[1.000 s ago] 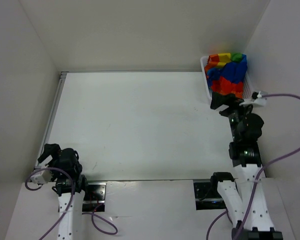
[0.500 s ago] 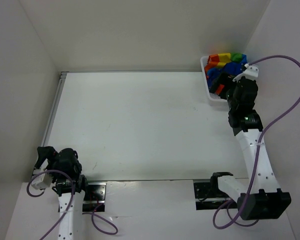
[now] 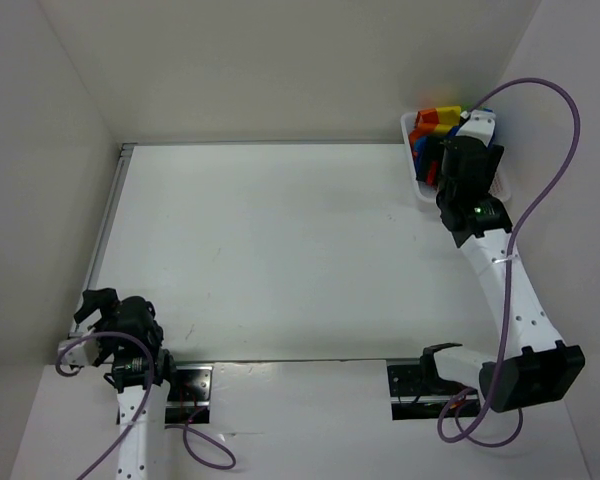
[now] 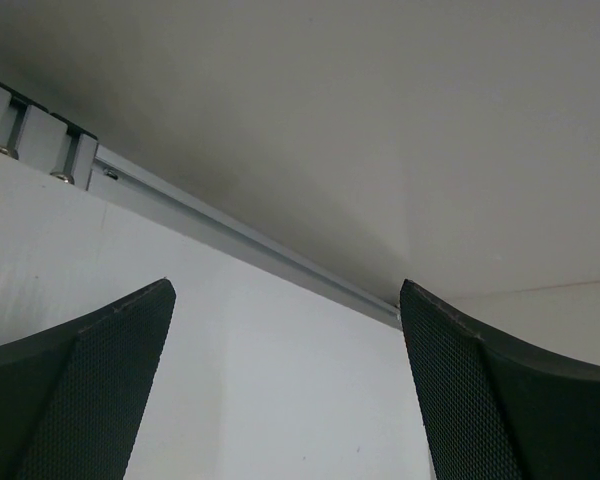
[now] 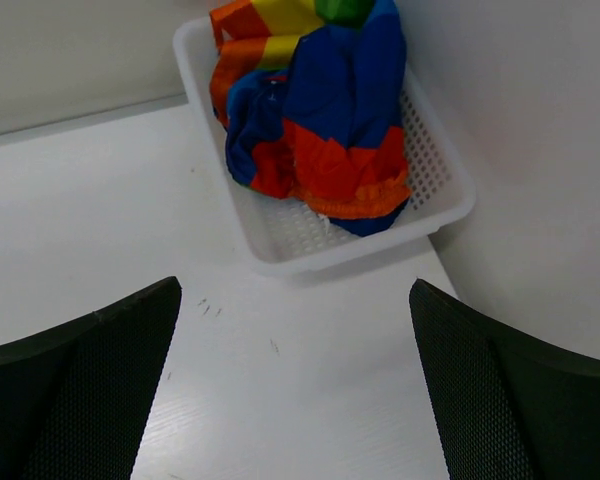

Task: Fold and stack the shorts
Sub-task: Grab the shorts from the pile, then move the shorts to the center of the board

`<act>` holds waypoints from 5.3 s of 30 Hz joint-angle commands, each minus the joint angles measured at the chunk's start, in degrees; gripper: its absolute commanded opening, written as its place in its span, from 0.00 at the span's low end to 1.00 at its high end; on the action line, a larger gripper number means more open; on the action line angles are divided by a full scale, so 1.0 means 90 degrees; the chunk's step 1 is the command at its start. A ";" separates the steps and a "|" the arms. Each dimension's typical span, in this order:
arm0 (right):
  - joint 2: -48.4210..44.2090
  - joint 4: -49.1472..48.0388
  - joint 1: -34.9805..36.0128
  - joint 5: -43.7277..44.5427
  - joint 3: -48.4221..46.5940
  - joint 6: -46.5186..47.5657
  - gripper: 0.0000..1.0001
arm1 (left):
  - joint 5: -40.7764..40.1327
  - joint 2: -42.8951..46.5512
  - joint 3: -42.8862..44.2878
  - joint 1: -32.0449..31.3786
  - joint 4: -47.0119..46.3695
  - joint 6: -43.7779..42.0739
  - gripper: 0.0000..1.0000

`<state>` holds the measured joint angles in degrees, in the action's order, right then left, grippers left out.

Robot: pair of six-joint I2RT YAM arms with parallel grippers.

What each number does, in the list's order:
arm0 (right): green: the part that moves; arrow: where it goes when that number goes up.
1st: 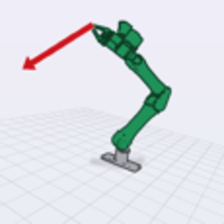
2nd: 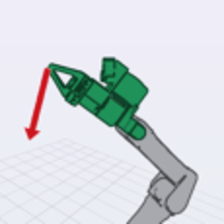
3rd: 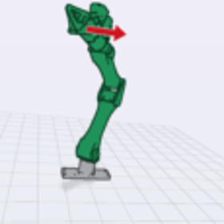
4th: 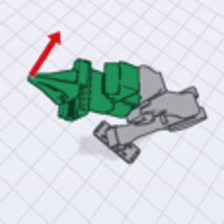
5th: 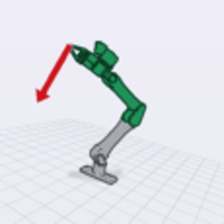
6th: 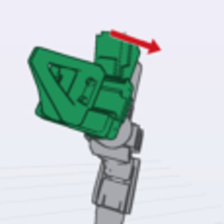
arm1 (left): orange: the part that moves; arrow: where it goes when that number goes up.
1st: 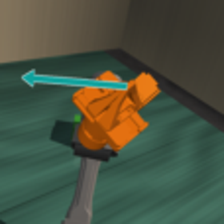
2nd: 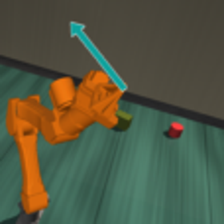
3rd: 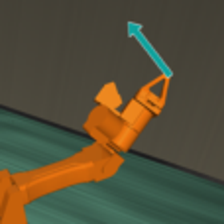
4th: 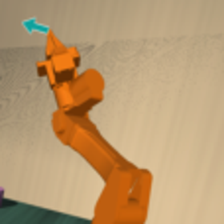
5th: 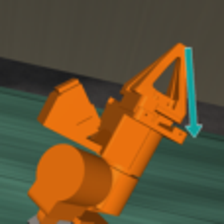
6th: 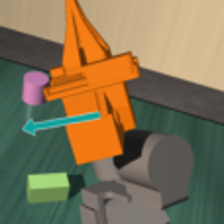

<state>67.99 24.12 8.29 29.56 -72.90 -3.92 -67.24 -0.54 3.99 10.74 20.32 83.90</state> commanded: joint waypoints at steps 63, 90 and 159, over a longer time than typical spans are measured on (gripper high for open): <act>0.6128 -0.0433 -0.2054 -0.0569 -0.3473 -0.1616 0.77 | 0.8109 -0.8465 0.6391 0.0545 0.1489 -0.9906 1.00; 0.2154 -0.2545 0.2525 -0.0597 -0.5348 0.0790 0.00 | 0.8408 -1.0888 0.9264 0.0408 0.2060 -1.0406 1.00; 0.1380 -0.0757 0.4088 -0.1654 0.1509 -0.2121 0.95 | 0.6229 -1.0185 0.8475 -0.1293 0.2251 -1.0797 1.00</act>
<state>77.71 15.31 45.87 9.69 -59.33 -19.51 -14.96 -94.08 84.62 -4.16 30.83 -14.63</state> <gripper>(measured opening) 0.964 0.998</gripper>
